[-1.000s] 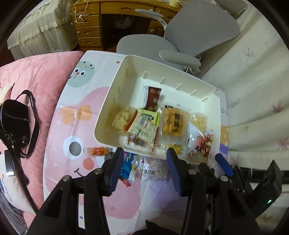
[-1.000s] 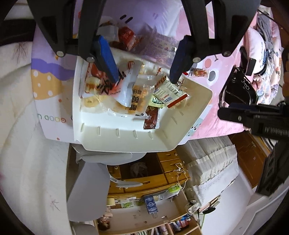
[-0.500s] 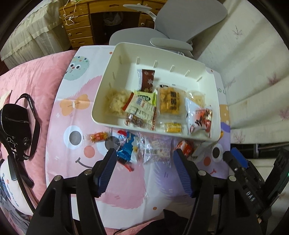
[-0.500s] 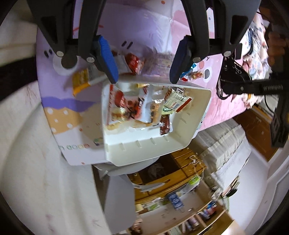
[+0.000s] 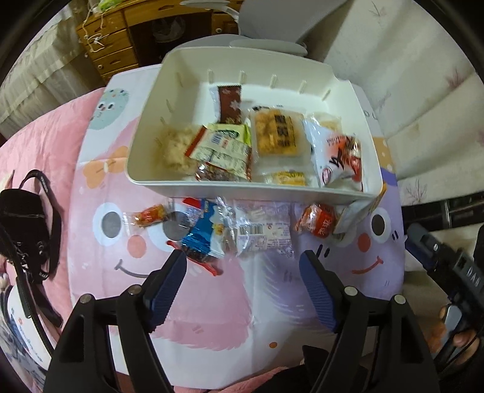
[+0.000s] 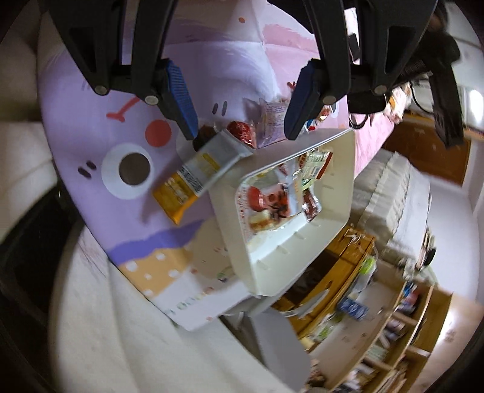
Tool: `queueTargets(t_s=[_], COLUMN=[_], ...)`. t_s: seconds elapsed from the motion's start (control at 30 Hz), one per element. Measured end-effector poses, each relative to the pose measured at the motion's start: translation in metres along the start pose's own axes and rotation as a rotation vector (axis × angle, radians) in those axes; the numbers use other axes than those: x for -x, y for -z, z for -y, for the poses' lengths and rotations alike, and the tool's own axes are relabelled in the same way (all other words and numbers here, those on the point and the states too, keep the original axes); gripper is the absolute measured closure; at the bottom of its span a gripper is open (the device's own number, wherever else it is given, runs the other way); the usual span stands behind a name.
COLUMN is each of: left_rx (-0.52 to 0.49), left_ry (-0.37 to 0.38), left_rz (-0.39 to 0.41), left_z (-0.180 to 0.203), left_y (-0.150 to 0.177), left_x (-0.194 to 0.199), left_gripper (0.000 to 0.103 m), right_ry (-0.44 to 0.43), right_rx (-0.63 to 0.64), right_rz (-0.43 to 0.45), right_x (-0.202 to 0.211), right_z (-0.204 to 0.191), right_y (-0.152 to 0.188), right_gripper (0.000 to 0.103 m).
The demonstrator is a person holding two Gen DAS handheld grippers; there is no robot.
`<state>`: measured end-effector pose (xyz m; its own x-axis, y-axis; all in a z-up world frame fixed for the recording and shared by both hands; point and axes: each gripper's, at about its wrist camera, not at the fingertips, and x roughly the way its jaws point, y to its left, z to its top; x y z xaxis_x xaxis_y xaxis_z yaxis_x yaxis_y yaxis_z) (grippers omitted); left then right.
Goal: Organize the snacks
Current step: 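Grasp the clear pastry bag with the left tool while the right tool grasps the OATS bar, then lift the pastry bag and OATS bar over the tray and open both tools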
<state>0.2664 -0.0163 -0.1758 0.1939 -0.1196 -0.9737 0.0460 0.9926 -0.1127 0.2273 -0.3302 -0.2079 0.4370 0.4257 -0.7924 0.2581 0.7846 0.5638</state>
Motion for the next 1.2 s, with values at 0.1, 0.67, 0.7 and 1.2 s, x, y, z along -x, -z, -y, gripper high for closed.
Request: queueTargets(t_s=[0.1, 0.67, 0.7, 1.2], left_rx=[-0.011, -0.064, -0.066, -0.1], left_ry=[0.008, -0.079, -0.088, -0.13], left_rz=[-0.007, -0.028, -0.032, -0.055], left_z=[0.003, 0.021, 0.022, 0.043], left_y=[0.003, -0.009, -0.01, -0.015], left_x=[-0.012, -0.083, -0.087, -0.118], left_gripper=[0.024, 0.022, 0.022, 0.02], right_ry=[-0.029, -0.121, -0.125, -0.125], right_rx=[-0.086, -0.396, -0.398, -0.403], right_rz=[-0.014, -0.081, -0.08, -0.102], right_x=[-0.007, -0.066, -0.068, -0.092], right_z=[0.013, 0.057, 0.058, 0.066], right_y=[0.0, -0.006, -0.007, -0.021], right_gripper=[0.043, 0.043, 0.043, 0.052])
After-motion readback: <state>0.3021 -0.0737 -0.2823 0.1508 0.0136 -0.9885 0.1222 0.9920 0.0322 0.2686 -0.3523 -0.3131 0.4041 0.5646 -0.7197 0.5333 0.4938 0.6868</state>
